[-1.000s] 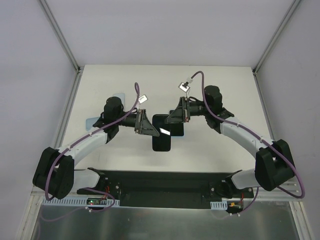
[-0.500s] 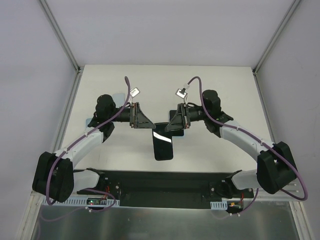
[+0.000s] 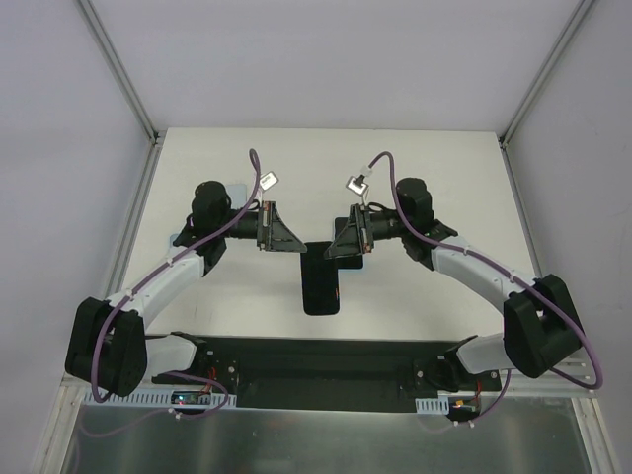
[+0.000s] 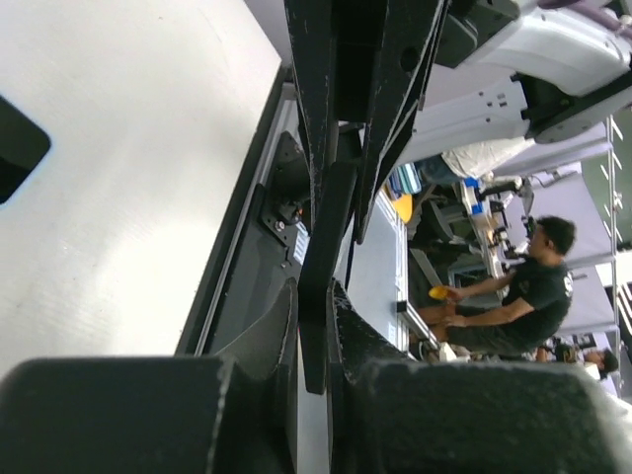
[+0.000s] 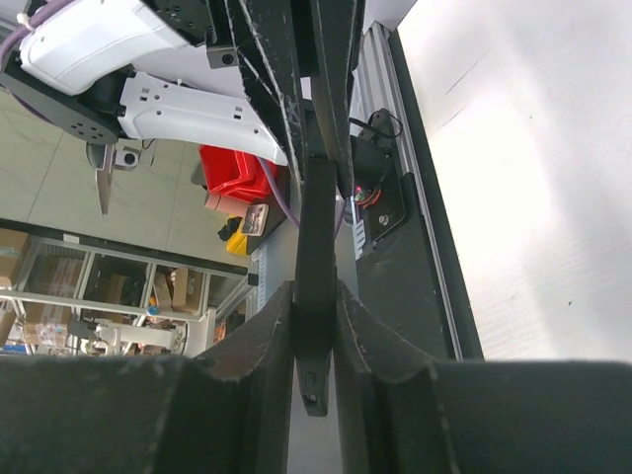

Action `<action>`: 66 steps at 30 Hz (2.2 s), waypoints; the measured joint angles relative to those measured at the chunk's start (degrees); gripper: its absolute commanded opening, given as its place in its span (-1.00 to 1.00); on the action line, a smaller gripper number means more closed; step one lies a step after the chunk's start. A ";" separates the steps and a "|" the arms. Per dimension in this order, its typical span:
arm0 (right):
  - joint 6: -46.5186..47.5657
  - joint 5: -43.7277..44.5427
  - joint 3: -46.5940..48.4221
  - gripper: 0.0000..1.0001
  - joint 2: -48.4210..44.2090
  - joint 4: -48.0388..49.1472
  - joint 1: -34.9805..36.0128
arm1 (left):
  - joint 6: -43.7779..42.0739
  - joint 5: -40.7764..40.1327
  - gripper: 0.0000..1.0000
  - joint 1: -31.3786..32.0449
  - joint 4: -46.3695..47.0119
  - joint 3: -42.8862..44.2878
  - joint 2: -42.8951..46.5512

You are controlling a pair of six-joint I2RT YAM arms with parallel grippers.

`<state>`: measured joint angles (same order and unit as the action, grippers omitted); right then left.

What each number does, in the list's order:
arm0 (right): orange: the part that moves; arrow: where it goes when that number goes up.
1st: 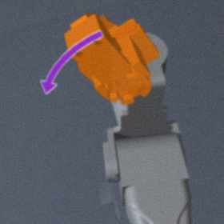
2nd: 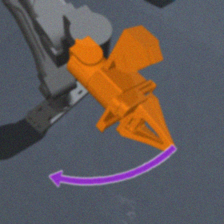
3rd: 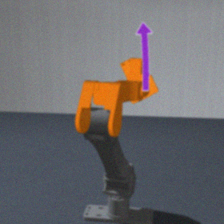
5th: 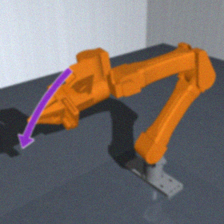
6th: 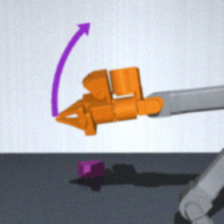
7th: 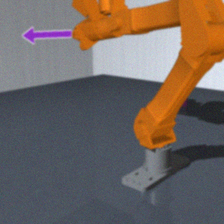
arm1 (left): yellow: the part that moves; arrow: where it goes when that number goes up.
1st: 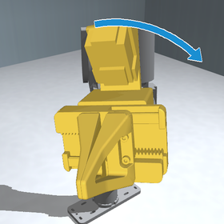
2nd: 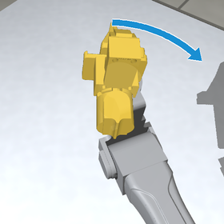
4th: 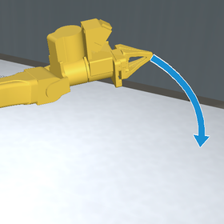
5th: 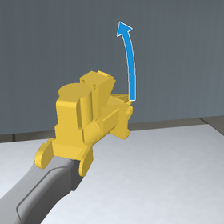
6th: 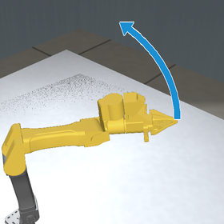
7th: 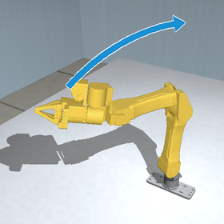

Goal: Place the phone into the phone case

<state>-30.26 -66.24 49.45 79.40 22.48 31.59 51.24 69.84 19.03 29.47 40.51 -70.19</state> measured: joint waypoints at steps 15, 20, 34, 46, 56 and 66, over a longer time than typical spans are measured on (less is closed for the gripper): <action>-1.36 2.58 0.04 -0.85 2.36 0.35 0.17 | -11.85 -6.84 0.14 0.02 -18.23 2.43 2.56; -2.29 4.04 0.26 -0.84 2.36 0.39 0.15 | -10.01 -6.45 0.15 0.02 -14.16 -1.51 4.72; -4.90 8.02 1.97 -0.09 4.07 0.42 -0.39 | -3.56 -4.96 -1.00 0.94 -4.39 -4.83 2.14; -7.21 9.18 -0.57 -0.11 4.13 1.40 -2.10 | -1.46 -6.43 -1.00 1.29 -4.44 -4.83 -1.18; -5.97 10.45 -2.67 -0.88 4.13 1.33 -3.17 | -0.15 -7.41 -1.00 1.55 -5.73 -3.85 -3.23; -1.46 15.17 -2.40 0.80 1.84 -8.90 -4.50 | -3.15 -10.84 -1.00 1.49 -11.76 0.26 -6.69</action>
<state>-31.73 -51.07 47.05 81.23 13.58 27.09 48.10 59.00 20.51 17.72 40.77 -76.88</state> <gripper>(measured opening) 0.655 0.069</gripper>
